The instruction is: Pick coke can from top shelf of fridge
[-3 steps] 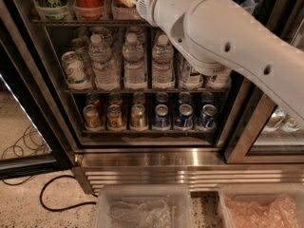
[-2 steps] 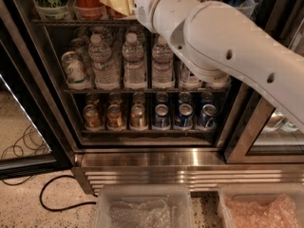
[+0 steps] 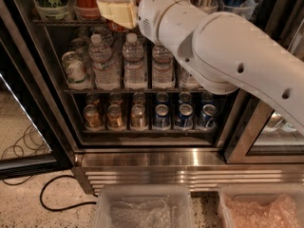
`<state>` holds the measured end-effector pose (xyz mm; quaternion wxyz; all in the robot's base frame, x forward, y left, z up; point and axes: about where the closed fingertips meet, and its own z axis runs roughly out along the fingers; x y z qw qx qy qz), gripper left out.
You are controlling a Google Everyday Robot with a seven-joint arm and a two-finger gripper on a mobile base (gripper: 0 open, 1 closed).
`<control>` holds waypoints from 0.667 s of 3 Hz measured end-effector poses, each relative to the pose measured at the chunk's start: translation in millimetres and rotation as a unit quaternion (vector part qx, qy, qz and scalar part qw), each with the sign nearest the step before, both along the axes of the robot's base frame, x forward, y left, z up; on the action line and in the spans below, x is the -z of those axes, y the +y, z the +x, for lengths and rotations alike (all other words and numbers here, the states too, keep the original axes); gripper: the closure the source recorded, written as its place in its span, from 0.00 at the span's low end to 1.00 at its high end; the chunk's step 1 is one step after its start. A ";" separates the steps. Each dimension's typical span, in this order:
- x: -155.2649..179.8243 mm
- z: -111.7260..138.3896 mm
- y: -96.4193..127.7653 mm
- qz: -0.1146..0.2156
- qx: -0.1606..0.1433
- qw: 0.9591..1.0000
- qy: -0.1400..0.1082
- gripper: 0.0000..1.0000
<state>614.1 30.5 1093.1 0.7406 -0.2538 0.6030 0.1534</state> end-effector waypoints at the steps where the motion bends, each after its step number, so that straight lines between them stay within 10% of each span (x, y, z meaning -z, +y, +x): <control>1: 12.4 -13.0 -1.4 -0.001 -0.007 1.000 0.018 1.00; 2: 22.6 -24.6 -4.3 -0.002 -0.010 0.999 0.035 1.00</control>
Offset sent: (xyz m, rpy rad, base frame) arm -0.0409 -0.0136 -0.0397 -0.0015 0.1181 0.0245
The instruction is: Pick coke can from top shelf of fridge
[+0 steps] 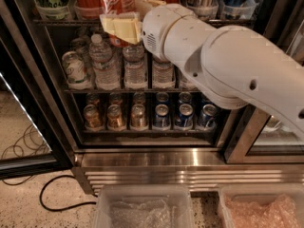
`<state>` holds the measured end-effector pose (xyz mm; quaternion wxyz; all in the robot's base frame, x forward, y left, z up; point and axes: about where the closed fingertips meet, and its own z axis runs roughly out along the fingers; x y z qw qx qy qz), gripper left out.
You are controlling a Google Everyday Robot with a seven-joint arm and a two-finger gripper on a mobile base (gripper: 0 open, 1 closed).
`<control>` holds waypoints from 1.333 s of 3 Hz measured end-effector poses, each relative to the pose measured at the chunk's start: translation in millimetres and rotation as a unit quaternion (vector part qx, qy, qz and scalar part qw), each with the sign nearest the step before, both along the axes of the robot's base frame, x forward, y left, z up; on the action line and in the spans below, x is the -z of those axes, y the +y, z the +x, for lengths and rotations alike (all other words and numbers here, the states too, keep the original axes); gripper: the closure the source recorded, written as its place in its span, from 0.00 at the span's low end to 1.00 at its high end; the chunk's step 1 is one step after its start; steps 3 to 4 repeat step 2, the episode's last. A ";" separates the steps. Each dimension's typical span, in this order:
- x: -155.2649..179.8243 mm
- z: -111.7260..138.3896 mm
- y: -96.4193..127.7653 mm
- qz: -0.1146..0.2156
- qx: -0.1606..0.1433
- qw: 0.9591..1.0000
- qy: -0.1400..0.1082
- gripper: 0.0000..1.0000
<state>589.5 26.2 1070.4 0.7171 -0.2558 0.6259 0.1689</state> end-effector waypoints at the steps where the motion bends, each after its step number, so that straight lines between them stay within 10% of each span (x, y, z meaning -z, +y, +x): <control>1: 7.9 -12.3 -2.4 -0.002 -0.005 1.000 0.014 1.00; 4: 14.9 -23.7 -5.9 -0.001 -0.016 1.000 0.025 1.00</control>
Offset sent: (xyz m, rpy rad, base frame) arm -0.0391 -0.0172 -0.0287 0.0072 0.0826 0.0552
